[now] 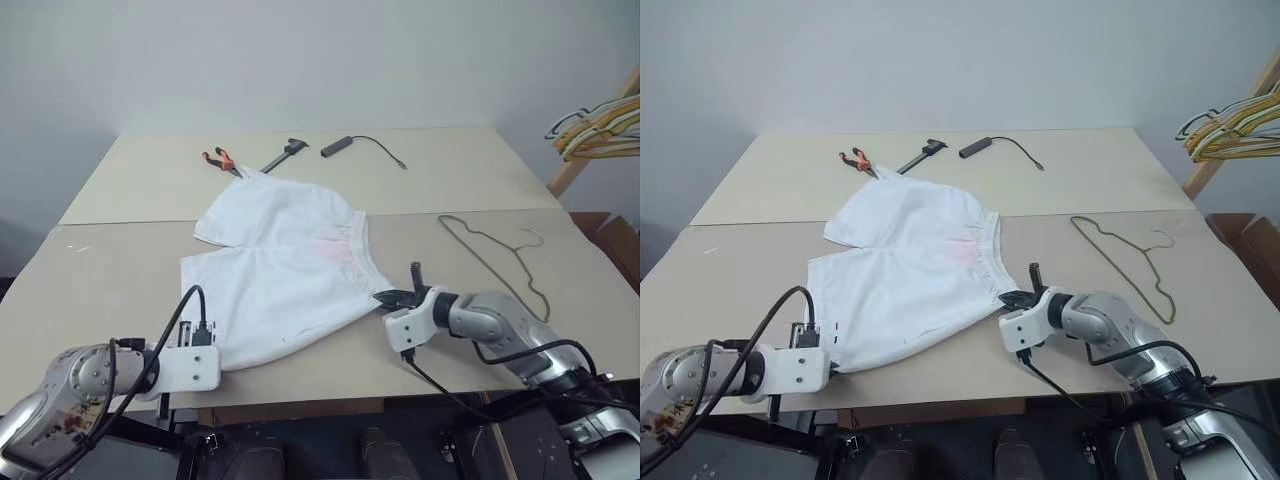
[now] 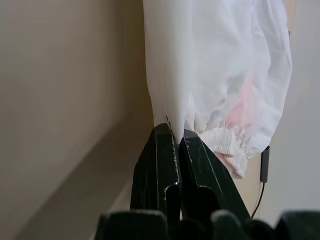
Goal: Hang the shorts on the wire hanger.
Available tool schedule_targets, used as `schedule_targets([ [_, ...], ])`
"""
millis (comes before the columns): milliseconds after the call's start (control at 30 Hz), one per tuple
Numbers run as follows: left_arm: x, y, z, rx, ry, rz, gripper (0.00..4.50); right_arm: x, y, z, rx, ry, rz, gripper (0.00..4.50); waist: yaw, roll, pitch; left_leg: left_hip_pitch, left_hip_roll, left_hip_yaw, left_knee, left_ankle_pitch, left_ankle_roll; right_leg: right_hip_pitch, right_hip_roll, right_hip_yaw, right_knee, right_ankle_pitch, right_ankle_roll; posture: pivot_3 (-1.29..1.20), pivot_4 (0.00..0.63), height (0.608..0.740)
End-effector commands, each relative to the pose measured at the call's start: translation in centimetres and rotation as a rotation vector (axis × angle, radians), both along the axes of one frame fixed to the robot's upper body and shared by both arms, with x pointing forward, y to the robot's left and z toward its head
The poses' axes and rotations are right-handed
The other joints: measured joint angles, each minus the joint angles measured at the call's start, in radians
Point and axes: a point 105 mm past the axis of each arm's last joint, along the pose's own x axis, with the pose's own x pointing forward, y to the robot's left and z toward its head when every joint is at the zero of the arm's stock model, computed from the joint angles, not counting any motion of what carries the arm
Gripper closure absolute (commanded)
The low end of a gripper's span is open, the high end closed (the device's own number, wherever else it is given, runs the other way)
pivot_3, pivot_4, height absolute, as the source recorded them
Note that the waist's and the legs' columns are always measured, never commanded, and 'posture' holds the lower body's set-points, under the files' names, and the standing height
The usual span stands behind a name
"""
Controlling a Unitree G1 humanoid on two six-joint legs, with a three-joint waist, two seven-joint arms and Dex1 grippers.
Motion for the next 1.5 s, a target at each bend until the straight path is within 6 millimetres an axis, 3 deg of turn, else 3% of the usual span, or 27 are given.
schedule_targets([
  [33,0.5,0.0,0.5,0.026,-0.041,-0.035,4.48,0.0,-1.2,1.6,0.011,-0.042,-0.042,4.5,0.001,0.0,0.0,0.0,0.0,0.0,0.0,0.0,0.0,0.0,0.0,0.0,0.0,0.0,0.0,0.02,0.077,0.74],
  [167,0.6,-0.3,0.6,0.023,-0.054,-0.093,4.48,-1.1,-2.2,1.6,0.003,-0.034,-0.069,4.5,0.003,0.0,0.0,0.0,0.0,0.0,0.0,0.0,0.0,0.0,0.0,0.0,0.0,0.0,0.0,0.01,0.078,0.74],
  [333,-1.9,-1.4,1.1,-0.047,0.042,-0.223,4.48,-4.1,-2.4,1.4,0.002,0.03,-0.041,4.5,0.0,0.0,0.0,-0.001,0.0,0.001,0.0,0.0,0.001,0.0,0.0,0.001,0.0,0.0,0.0,0.0,0.074,0.74],
  [500,-4.6,-0.3,1.0,-0.015,0.142,-0.269,4.48,-6.9,-1.3,0.2,0.016,0.108,0.004,4.5,-0.008,-0.001,0.0,0.0,0.003,0.003,0.0,-0.001,0.001,0.0,0.002,0.001,0.0,-0.004,0.006,-0.02,0.075,0.74],
  [867,-7.7,-1.1,0.5,-0.061,0.219,-0.259,4.48,-7.7,-1.9,-0.1,-0.011,0.147,0.002,4.5,-0.009,-0.003,-0.002,0.001,0.004,0.005,0.0,-0.001,0.002,0.001,0.003,0.002,-0.001,-0.005,0.007,-0.01,0.08,0.74],
  [1067,-7.2,-0.3,1.4,-0.091,0.2,-0.229,2.94,-10.1,-3.0,0.2,0.005,0.362,0.006,2.8,0.0,-0.004,-0.002,0.002,0.004,0.005,0.0,-0.001,0.002,0.001,0.003,0.002,-0.001,-0.005,0.007,-0.01,0.082,0.74],
  [1167,-6.0,0.5,3.3,-0.142,0.153,-0.209,1.99,-11.5,-3.7,2.1,0.125,0.528,-0.033,1.75,0.006,-0.004,-0.002,0.002,0.004,0.005,0.0,-0.001,0.002,0.002,0.002,0.002,-0.001,-0.006,0.006,-0.01,0.082,0.74],
  [1333,-2.5,-0.6,8.9,-0.477,-0.01,-0.171,1.99,-6.8,-7.3,7.5,0.463,0.459,-0.308,1.75,-0.004,-0.006,-0.003,0.003,0.007,0.006,0.001,-0.002,0.002,0.006,0.004,0.002,-0.002,-0.005,0.005,-0.02,0.08,0.74],
  [1500,1.5,-4.5,12.4,-0.833,-0.204,-0.045,1.99,-2.2,-13.4,8.4,0.604,0.353,-0.722,1.75,0.0,-0.005,-0.003,0.01,0.009,0.005,0.001,-0.003,0.004,0.011,0.008,0.002,-0.005,-0.005,0.006,-0.03,0.077,0.74],
])
